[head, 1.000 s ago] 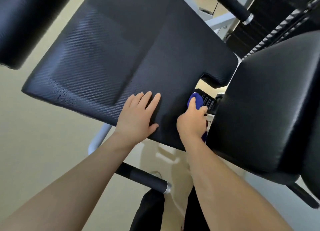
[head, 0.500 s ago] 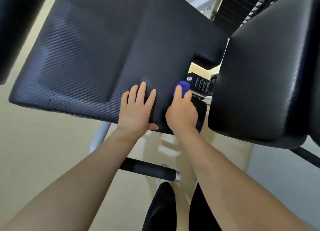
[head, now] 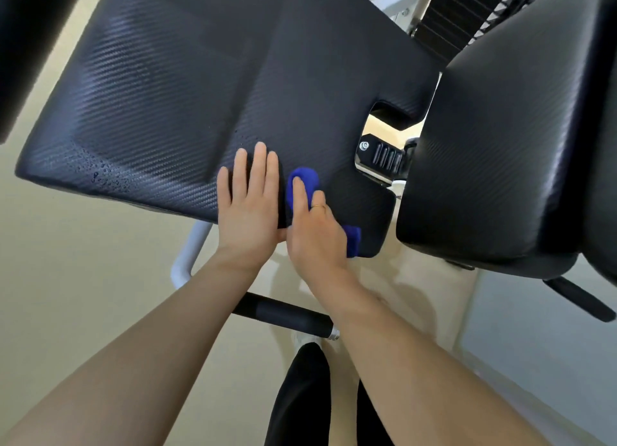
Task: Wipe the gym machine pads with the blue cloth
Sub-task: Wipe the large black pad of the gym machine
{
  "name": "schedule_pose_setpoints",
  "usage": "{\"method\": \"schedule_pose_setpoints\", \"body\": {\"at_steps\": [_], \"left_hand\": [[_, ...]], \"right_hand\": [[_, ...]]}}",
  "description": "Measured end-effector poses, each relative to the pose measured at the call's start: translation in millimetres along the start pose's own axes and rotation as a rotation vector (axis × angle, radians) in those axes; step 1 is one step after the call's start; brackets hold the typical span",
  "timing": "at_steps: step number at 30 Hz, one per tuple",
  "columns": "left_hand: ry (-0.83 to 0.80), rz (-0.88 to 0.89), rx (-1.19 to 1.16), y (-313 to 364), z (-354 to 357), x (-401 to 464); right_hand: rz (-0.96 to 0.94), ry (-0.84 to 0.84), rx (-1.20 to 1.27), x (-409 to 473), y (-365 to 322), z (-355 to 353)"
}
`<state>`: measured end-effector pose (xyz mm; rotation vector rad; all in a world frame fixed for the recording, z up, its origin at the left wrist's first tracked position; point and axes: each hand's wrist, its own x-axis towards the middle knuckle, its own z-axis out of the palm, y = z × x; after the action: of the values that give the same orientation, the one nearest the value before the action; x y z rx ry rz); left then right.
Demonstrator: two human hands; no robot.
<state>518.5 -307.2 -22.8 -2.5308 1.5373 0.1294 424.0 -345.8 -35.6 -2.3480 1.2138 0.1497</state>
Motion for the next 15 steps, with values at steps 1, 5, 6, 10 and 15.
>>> {"method": "schedule_pose_setpoints", "body": {"at_steps": [1, 5, 6, 10, 15], "left_hand": [[-0.025, -0.050, -0.039, -0.8, -0.6, -2.8], [-0.137, -0.151, -0.140, -3.9, -2.6, -8.3], [-0.125, -0.149, -0.144, -3.6, -3.1, -8.5], [-0.124, -0.172, -0.174, -1.1, -2.7, -7.4], [-0.113, -0.183, -0.275, -2.6, -2.7, -7.8]], "right_hand": [[-0.052, -0.009, -0.049, -3.1, 9.1, 2.9], [0.158, -0.080, -0.232, -17.9, 71.6, -4.3], [0.241, -0.097, -0.246, -20.7, 77.9, -7.2], [0.229, -0.049, -0.087, -11.7, 51.0, -4.2], [-0.333, -0.089, -0.153, -2.5, 23.6, -3.9]]}}
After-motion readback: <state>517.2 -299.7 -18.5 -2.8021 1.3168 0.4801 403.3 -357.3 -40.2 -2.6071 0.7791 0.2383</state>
